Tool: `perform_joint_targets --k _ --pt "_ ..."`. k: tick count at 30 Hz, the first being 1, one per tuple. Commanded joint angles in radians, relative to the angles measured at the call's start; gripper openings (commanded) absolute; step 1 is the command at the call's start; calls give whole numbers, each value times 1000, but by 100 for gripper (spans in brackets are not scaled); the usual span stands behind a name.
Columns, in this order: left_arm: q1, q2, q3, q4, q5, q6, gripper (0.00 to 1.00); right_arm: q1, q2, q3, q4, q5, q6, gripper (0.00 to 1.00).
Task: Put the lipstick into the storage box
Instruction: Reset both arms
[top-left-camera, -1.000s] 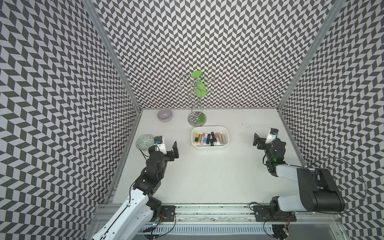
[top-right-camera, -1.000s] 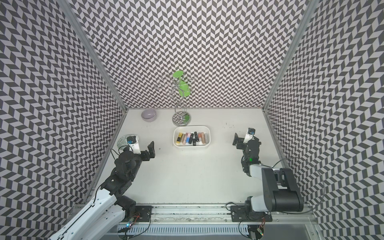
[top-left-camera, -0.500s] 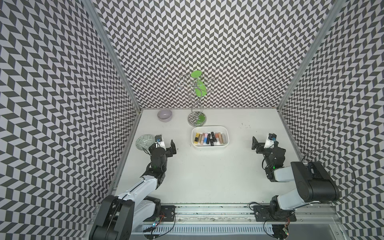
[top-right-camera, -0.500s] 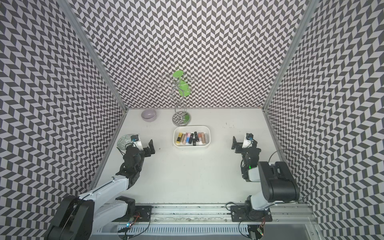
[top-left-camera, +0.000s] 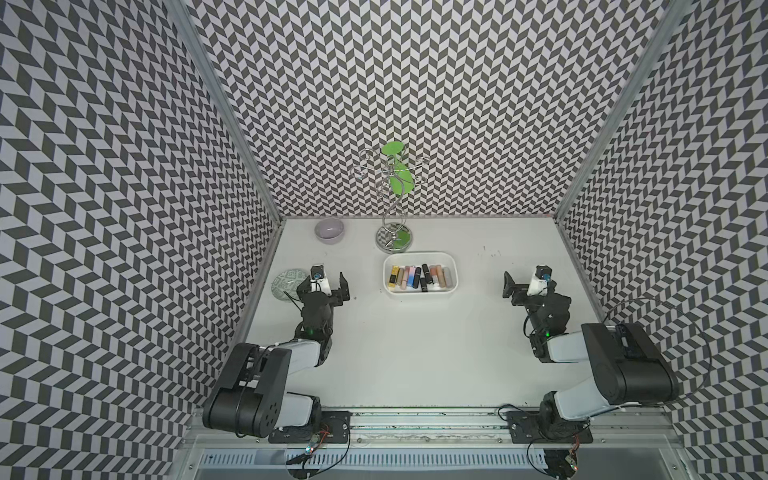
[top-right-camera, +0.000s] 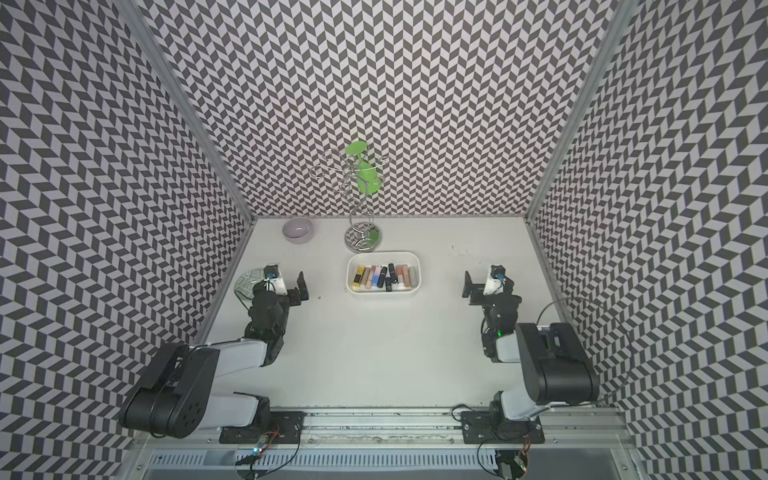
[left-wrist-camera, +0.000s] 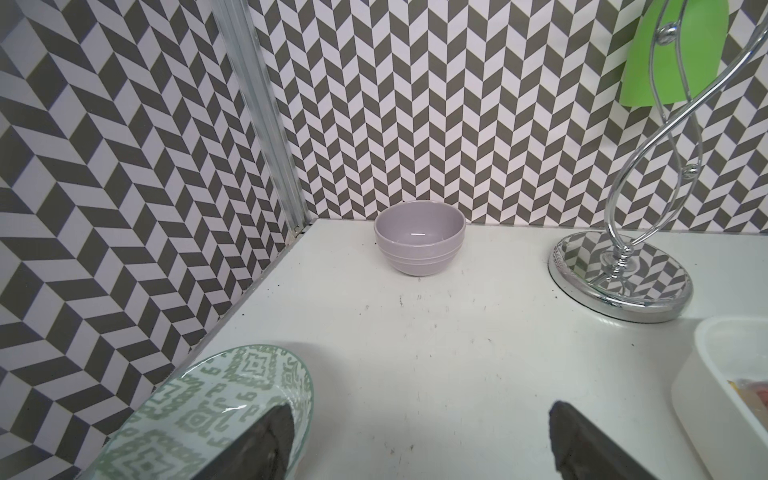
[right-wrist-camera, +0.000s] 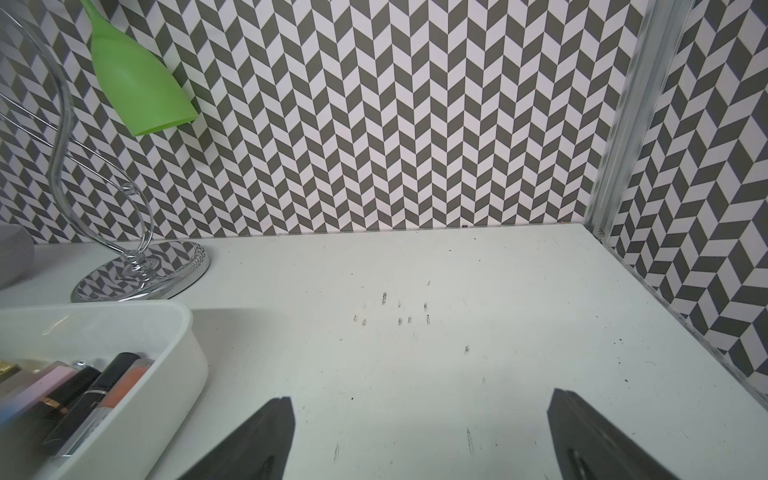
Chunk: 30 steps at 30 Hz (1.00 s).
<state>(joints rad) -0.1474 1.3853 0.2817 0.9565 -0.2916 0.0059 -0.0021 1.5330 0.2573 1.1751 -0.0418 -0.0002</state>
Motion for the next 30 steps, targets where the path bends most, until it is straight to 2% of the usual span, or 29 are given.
perform_joint_targets --k 1,9,18,30 --pt "26 23 -17 143 74 44 99 5 -2 14 35 3 -6 100" --pt "67 106 -47 279 167 46 99 6 -2 13 38 3 -6 100" --pt "147 161 15 208 306 -4 99 5 2 14 41 -9 -11 100" --pt "152 167 19 205 314 -6 99 4 3 19 29 -45 -25 100"
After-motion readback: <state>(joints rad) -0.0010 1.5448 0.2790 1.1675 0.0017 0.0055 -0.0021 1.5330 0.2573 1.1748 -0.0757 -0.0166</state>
